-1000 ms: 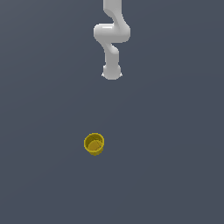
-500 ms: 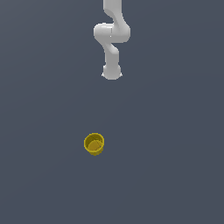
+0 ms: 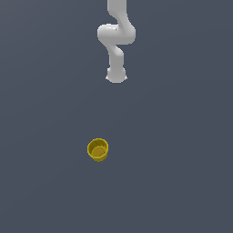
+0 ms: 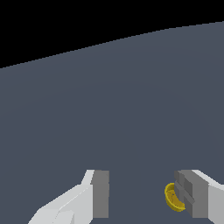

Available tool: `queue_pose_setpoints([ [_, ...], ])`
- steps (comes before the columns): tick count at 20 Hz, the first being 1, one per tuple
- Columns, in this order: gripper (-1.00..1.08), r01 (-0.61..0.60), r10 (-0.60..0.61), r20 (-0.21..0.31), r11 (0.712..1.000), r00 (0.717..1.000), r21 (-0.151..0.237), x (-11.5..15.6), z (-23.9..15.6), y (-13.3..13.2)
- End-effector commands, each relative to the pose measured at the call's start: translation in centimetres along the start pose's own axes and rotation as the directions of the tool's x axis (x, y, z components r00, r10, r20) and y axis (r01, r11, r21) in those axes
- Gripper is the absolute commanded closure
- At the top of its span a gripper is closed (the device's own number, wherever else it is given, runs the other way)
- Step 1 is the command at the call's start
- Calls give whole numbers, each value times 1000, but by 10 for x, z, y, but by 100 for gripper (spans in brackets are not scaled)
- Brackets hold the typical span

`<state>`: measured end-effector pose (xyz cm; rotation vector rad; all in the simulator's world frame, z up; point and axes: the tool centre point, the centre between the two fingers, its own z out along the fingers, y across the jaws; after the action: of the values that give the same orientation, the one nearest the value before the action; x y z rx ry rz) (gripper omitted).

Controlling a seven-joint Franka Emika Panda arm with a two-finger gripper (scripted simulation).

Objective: Pick up the object and move it to a goal position.

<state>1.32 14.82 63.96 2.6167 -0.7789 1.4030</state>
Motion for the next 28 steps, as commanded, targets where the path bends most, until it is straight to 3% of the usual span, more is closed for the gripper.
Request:
queue_pose_setpoints([
  [1,-20,-1,1,-12,999,1000,-34,-14,18,-9],
  [8,-20,-5,3,-17,990,1000,-144,-62,92,-19],
  [14,-20,-14,16,5,967,1000,-253,-111,177,-3],
  [20,-20,-30,50,43,928,998,-372,-168,271,41],
  [28,-20,-57,126,99,851,987,-522,-248,380,132],
])
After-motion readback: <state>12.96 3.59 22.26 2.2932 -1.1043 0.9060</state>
